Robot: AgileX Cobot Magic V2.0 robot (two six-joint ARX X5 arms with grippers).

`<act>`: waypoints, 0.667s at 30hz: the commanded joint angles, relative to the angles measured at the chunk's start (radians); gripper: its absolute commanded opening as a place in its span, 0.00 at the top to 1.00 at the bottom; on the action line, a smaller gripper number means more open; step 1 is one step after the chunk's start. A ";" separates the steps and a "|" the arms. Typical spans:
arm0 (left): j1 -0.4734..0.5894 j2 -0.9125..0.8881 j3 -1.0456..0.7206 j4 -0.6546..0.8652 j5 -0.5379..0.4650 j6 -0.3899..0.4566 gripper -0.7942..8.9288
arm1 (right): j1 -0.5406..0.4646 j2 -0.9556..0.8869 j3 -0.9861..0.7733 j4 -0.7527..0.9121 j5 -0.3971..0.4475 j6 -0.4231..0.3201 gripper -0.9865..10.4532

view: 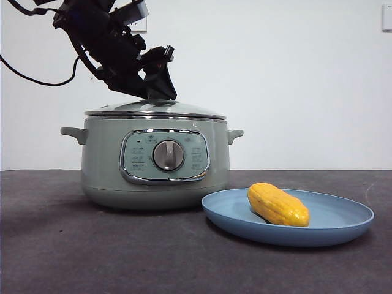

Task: Take the corn out from the steamer,put the corn on the plate,close the lid

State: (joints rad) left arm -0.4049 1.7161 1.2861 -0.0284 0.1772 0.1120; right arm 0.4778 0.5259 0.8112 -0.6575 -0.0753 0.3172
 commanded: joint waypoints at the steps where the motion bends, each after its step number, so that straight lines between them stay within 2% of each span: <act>1: -0.002 0.013 0.011 0.034 0.009 0.004 0.93 | 0.003 -0.003 -0.008 0.005 0.003 -0.012 0.44; 20: -0.002 0.022 0.011 -0.021 0.041 -0.004 0.93 | 0.003 -0.003 -0.008 0.005 0.003 -0.019 0.44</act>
State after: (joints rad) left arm -0.4049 1.7199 1.2926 -0.0467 0.1967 0.1116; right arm 0.4778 0.5259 0.8112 -0.6575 -0.0753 0.3058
